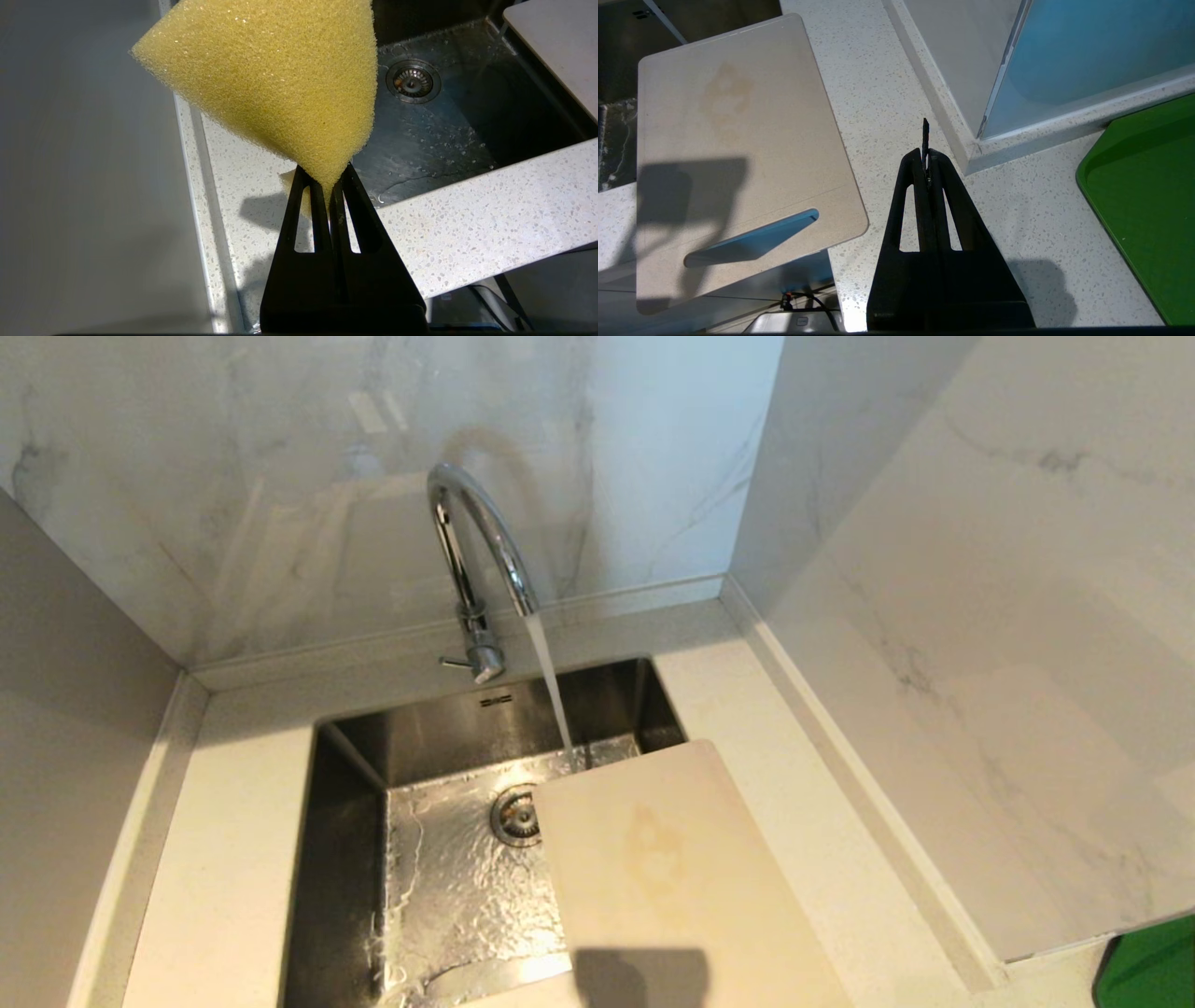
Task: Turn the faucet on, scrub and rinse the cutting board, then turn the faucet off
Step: Pick up the cutting board
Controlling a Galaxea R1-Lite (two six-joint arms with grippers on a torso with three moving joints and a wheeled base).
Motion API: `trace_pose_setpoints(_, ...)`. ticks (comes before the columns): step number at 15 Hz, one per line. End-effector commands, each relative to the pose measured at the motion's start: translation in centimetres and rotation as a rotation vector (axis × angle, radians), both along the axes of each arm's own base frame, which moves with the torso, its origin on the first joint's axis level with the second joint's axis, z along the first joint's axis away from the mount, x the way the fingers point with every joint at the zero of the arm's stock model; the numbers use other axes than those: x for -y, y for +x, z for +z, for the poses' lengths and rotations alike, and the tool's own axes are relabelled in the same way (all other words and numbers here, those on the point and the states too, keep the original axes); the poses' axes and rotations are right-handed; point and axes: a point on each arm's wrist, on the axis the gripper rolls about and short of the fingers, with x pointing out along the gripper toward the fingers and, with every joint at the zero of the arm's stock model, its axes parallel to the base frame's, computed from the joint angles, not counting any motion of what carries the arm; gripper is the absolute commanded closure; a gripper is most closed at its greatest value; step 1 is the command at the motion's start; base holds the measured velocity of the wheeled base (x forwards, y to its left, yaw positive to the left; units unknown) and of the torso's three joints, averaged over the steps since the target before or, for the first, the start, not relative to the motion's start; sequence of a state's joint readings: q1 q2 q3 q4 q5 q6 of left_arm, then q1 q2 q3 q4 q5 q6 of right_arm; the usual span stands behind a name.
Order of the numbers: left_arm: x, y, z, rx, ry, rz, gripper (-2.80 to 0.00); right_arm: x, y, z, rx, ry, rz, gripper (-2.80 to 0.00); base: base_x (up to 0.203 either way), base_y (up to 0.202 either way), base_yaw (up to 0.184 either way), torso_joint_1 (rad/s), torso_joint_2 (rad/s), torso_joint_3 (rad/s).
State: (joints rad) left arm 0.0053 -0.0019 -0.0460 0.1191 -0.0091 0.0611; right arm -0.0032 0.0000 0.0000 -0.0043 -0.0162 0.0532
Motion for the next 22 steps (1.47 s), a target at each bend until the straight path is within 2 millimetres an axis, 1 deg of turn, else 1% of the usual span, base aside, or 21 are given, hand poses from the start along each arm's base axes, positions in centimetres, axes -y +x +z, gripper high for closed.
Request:
trace_pose_setpoints(1,0.0,0.01,0.0,-0.002,0.0,0.0,0.0,0.0,0.0,-0.04,0.0,0.0,0.0,0.0,0.0,0.0,0.0,0.0,0.0,0.0)
trace_pose_setpoints(15,0.0,0.03,-0.01,-0.001,-0.003,0.001,0.0,0.0,0.0,-0.04,0.0,0.0,-0.001,0.0,-0.005,0.0,0.0,0.001,0.0,0.0)
trace_pose_setpoints(16,0.0,0.04,0.02,0.001,-0.01,0.002,0.0,0.0,0.0,-0.04,0.0,0.0,0.001,0.0,-0.108,0.0,-0.038,0.022,0.01,0.002)
trace_pose_setpoints(22,0.0,0.03,0.02,0.002,-0.033,0.004,0.0,0.0,0.0,-0.04,0.0,0.0,-0.001,0.0,-0.217,0.0,0.02,-0.004,0.0,0.001)
